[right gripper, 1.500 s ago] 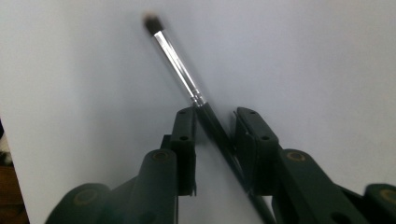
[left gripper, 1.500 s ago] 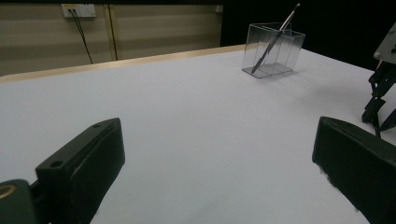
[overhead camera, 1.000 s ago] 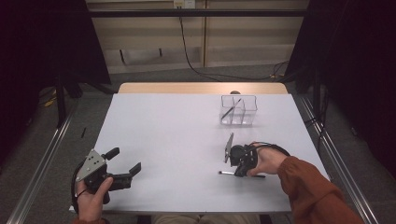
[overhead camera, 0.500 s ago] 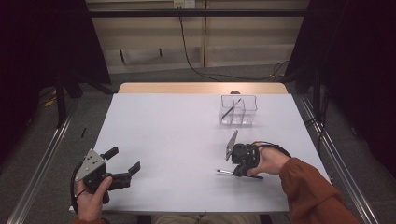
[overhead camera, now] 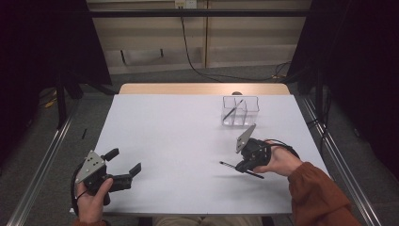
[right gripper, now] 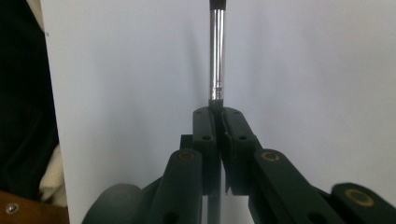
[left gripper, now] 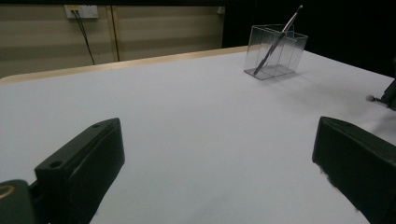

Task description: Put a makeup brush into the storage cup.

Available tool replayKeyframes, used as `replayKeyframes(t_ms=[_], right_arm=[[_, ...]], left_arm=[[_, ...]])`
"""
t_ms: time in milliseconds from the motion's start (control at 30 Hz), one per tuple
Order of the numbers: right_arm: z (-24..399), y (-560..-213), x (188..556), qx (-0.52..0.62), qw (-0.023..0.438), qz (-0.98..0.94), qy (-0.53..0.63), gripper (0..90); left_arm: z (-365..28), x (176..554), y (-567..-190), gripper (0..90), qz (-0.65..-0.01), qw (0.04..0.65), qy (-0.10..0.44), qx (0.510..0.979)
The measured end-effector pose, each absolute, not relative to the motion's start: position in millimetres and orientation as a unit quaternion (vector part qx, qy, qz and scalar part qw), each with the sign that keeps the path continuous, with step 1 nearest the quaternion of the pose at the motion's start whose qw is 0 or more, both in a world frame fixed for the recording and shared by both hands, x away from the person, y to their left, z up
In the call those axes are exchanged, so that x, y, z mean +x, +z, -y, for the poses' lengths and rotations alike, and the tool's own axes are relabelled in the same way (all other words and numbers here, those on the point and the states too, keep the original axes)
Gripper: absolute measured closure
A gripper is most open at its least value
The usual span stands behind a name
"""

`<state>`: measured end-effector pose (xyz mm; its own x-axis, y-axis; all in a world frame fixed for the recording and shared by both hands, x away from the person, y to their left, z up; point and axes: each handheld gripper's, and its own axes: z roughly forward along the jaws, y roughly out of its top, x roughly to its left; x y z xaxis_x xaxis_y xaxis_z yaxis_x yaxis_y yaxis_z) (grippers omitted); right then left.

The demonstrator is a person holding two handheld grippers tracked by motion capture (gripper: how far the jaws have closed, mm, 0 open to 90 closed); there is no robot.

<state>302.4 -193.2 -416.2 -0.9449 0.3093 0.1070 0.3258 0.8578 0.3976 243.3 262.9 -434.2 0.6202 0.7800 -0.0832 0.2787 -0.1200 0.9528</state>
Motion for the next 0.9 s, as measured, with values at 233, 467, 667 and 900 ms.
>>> replayKeyframes(t_ms=[233,467,667,900], right_arm=[[204,-413,303,-0.188,-0.011,0.947,-0.261,85.1],[212,-404,305,-0.214,-0.042,0.924,-0.313,85.1],[214,-404,304,-0.222,-0.055,0.909,-0.347,85.1],[219,-406,302,-0.247,-0.067,0.886,-0.386,85.1]], left_arm=[[-263,243,-434,2.4,-0.37,0.551,0.229,0.712],[-263,243,-434,2.4,-0.369,0.551,0.229,0.713],[-263,243,-434,2.4,-0.369,0.551,0.229,0.713],[-262,243,-434,2.4,-0.368,0.551,0.226,0.714]])
